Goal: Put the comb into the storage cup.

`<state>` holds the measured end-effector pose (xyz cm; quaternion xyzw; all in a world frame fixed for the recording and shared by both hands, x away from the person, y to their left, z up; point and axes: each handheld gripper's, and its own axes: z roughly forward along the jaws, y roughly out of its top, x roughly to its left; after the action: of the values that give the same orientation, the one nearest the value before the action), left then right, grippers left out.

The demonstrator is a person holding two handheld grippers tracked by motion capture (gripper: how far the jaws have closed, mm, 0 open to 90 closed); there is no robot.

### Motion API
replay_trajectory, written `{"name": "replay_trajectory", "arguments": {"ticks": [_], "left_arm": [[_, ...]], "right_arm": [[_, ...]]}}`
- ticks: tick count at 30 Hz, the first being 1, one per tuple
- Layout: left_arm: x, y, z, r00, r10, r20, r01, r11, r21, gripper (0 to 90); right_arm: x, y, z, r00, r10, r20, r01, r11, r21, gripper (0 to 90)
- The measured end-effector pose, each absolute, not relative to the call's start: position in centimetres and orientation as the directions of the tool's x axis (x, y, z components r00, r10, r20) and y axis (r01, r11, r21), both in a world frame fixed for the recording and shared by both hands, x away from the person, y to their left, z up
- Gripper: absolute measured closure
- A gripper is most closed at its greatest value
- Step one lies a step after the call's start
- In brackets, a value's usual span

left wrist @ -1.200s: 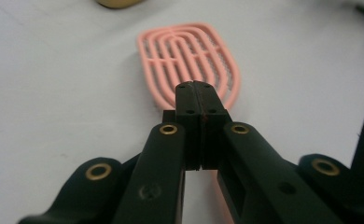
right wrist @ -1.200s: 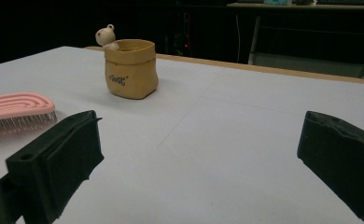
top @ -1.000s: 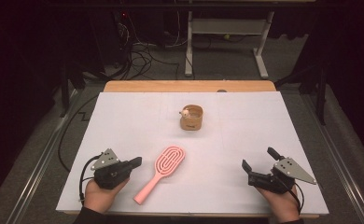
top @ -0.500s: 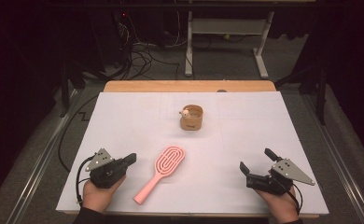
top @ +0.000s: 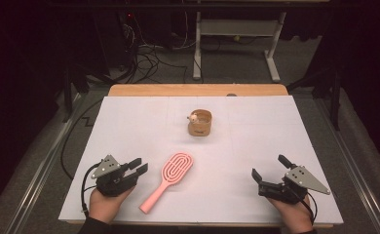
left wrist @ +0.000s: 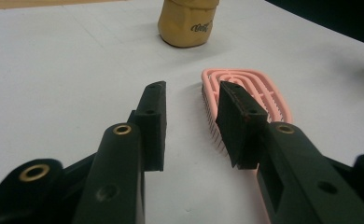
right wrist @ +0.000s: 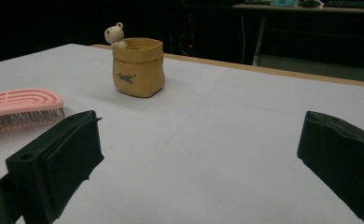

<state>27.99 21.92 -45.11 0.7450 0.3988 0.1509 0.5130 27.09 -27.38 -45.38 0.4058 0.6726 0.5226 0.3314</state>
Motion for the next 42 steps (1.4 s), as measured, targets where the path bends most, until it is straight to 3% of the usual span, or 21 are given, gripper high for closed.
{"name": "replay_trajectory", "arguments": {"ticks": [1,3,5,8,10,12,16,21,27,29,34,42], "left_arm": [[28.0,21.9,-45.1,0.630,0.755,-0.182,0.438,-0.152,0.886,54.1],[28.0,22.0,-45.1,0.630,0.756,-0.179,0.434,-0.151,0.888,52.6],[27.9,21.9,-45.0,0.622,0.763,-0.177,0.432,-0.145,0.890,44.7],[27.9,22.0,-44.8,0.630,0.756,-0.179,0.419,-0.136,0.898,41.6],[27.8,21.9,-44.8,0.630,0.756,-0.177,0.416,-0.137,0.899,34.5],[27.8,21.9,-44.8,0.648,0.742,-0.174,0.406,-0.142,0.903,34.2],[27.7,21.6,-44.8,0.653,0.739,-0.168,0.400,-0.147,0.905,21.7],[27.7,21.6,-44.7,0.645,0.749,-0.151,0.394,-0.157,0.906,19.9],[27.9,21.4,-44.7,0.647,0.746,-0.157,0.409,-0.165,0.898,8.2],[28.0,21.2,-44.7,0.646,0.747,-0.156,0.415,-0.172,0.893,0.0],[27.8,20.9,-44.7,0.644,0.752,-0.138,0.402,-0.180,0.898,0.0],[27.6,20.8,-44.7,0.669,0.714,-0.207,0.410,-0.122,0.904,0.0]], "right_arm": [[27.1,-27.4,-45.4,-0.451,0.892,-0.024,0.199,0.126,0.972,0.3],[27.1,-27.3,-45.4,-0.453,0.891,-0.025,0.200,0.129,0.971,0.3],[27.2,-27.3,-45.4,-0.452,0.892,-0.024,0.201,0.128,0.971,0.3],[27.1,-27.3,-45.4,-0.452,0.891,-0.026,0.199,0.129,0.971,0.3],[27.1,-27.3,-45.4,-0.452,0.892,-0.025,0.199,0.128,0.972,0.3],[27.1,-27.3,-45.4,-0.451,0.892,-0.024,0.199,0.127,0.972,0.3],[27.1,-27.3,-45.4,-0.452,0.892,-0.025,0.199,0.128,0.972,0.3],[27.1,-27.3,-45.4,-0.453,0.891,-0.026,0.199,0.129,0.972,0.3],[27.1,-27.3,-45.3,-0.451,0.892,-0.027,0.197,0.128,0.972,0.3],[27.1,-27.3,-45.3,-0.450,0.893,-0.025,0.199,0.128,0.972,0.4],[27.1,-27.3,-45.3,-0.452,0.892,-0.026,0.199,0.129,0.971,0.3],[27.1,-27.3,-45.3,-0.449,0.893,-0.029,0.197,0.131,0.972,0.3]]}}
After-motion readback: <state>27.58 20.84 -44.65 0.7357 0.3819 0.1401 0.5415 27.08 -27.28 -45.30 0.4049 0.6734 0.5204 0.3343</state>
